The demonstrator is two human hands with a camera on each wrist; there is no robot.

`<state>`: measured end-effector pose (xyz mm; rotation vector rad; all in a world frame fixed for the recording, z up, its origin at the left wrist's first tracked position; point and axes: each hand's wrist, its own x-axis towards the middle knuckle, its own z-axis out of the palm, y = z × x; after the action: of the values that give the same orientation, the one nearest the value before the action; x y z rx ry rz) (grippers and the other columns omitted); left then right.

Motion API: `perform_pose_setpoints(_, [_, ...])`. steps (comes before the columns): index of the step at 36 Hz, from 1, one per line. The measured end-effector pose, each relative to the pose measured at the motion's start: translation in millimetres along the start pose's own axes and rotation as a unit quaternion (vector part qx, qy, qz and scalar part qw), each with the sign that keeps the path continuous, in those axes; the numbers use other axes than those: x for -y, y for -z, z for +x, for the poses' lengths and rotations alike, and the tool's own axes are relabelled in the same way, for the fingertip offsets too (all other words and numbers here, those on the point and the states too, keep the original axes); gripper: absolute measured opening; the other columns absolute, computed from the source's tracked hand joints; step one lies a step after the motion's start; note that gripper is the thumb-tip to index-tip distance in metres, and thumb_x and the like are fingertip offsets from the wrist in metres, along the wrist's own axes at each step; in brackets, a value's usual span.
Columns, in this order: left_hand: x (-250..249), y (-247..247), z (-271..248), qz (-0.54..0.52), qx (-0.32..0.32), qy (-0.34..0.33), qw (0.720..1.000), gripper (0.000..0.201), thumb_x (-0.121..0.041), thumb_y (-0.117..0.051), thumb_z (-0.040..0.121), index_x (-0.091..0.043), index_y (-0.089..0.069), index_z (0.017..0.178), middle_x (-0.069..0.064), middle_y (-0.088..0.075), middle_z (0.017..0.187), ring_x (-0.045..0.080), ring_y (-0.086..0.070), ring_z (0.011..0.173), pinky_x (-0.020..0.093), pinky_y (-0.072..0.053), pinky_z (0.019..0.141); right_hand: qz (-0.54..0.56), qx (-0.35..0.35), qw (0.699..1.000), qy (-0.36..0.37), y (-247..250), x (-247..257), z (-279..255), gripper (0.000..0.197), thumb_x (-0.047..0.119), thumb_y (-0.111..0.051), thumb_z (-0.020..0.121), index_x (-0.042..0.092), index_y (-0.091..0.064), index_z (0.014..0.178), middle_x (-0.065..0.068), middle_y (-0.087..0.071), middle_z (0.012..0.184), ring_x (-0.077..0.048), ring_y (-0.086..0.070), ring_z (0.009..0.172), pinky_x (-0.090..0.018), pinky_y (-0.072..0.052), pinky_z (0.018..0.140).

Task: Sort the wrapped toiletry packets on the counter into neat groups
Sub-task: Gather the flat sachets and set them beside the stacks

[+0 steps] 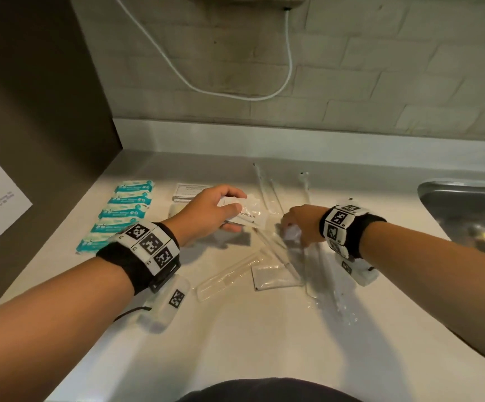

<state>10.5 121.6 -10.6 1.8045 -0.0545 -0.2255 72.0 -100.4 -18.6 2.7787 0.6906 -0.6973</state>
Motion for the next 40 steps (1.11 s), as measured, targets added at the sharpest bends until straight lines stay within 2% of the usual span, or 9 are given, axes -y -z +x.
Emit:
perform_pose_setpoints(8, [-0.3,-9.5,12.7,0.011,-0.008,0.009,1.0,0.021,-0.003,-0.053,0.097,-0.012,-0.06,0.115,0.009,-0.063,0.12,0.02,-0.07,0.097,0.033,-0.061,0.077,-0.037,-0.032,0.998,0.041,-5.6,-5.2,5.1,0.041,0.043,-0.064,0.086,0.025,-0.062,0.123,0.004,-0.064,0.118,-0.024,-0.062,0.106,-0.038,-0.052,0.092])
perform_pose_setpoints(12, [1.6,-6.7,13.2,0.018,-0.009,0.05,0.999,0.02,-0.005,-0.051,0.099,-0.02,-0.061,0.108,0.012,-0.065,0.115,0.025,-0.073,0.085,0.041,-0.06,0.081,0.03,-0.058,0.997,0.051,4.0,-11.0,4.1,0.032,0.027,-0.046,0.098,0.015,-0.064,0.122,-0.002,-0.066,0.121,-0.022,-0.06,0.109,-0.034,-0.046,0.097])
perform_pose_setpoints(16, [3.2,-4.0,10.7,0.024,-0.004,0.097,0.995,0.022,-0.008,-0.049,0.1,-0.025,-0.061,0.106,0.015,-0.069,0.106,0.034,-0.073,0.088,0.057,-0.057,0.08,0.125,-0.116,0.985,0.028,17.8,-21.9,4.8,0.03,0.019,-0.042,0.101,0.006,-0.063,0.117,-0.008,-0.065,0.118,-0.02,-0.057,0.096,-0.025,-0.038,0.083])
perform_pose_setpoints(18, [3.9,-3.1,8.4,0.029,-0.001,0.109,0.994,0.021,-0.01,-0.047,0.101,-0.024,-0.059,0.11,0.018,-0.071,0.103,0.039,-0.072,0.09,0.061,-0.057,0.076,0.149,-0.122,0.981,0.024,24.2,-21.7,3.8,0.03,0.017,-0.039,0.102,0.005,-0.06,0.121,-0.009,-0.062,0.122,-0.024,-0.058,0.108,-0.024,-0.036,0.085])
perform_pose_setpoints(22, [6.3,-2.5,4.0,0.024,0.0,0.125,0.992,0.021,-0.011,-0.044,0.102,-0.023,-0.055,0.115,0.017,-0.069,0.107,0.038,-0.072,0.091,0.06,-0.057,0.075,0.202,-0.128,0.97,0.03,34.6,-10.4,0.9,0.031,0.017,-0.042,0.101,0.011,-0.053,0.129,-0.006,-0.06,0.118,-0.021,-0.055,0.099,-0.024,-0.037,0.083])
perform_pose_setpoints(30, [11.5,3.7,-6.5,-0.037,-0.033,0.131,0.99,0.023,-0.015,-0.041,0.104,-0.018,-0.054,0.122,0.021,-0.069,0.109,0.041,-0.07,0.094,0.059,-0.056,0.083,0.188,-0.144,0.962,0.134,39.2,46.2,-4.9,0.01,0.02,-0.055,0.095,0.016,-0.056,0.105,0.002,-0.063,0.093,-0.016,-0.056,0.082,-0.018,-0.038,0.064])
perform_pose_setpoints(34, [11.1,12.5,-13.5,-0.078,-0.035,0.122,0.989,0.025,-0.012,-0.04,0.103,-0.005,-0.056,0.121,0.026,-0.069,0.107,0.042,-0.069,0.098,0.052,-0.058,0.081,0.187,-0.182,0.954,0.147,32.4,67.7,0.7,0.006,0.013,-0.057,0.092,0.017,-0.053,0.091,-0.007,-0.065,0.102,-0.018,-0.054,0.083,-0.023,-0.038,0.072])
perform_pose_setpoints(36, [13.6,17.3,-18.8,-0.091,-0.034,0.12,0.988,0.026,-0.013,-0.04,0.102,-0.004,-0.06,0.116,0.025,-0.071,0.102,0.042,-0.07,0.096,0.058,-0.055,0.084,0.2,-0.197,0.95,0.138,29.6,73.0,3.8,0.005,0.014,-0.059,0.091,0.012,-0.058,0.096,-0.008,-0.064,0.104,-0.018,-0.053,0.083,-0.024,-0.039,0.073])
perform_pose_setpoints(40, [21.0,24.2,-29.1,-0.091,0.006,0.143,0.985,0.04,-0.042,-0.043,0.098,-0.011,-0.062,0.117,0.018,-0.071,0.11,0.044,-0.069,0.097,0.062,-0.052,0.088,0.211,-0.21,0.945,0.133,21.7,84.0,7.5,0.02,0.017,-0.063,0.089,0.01,-0.059,0.107,-0.007,-0.059,0.108,-0.019,-0.055,0.089,-0.027,-0.045,0.081])
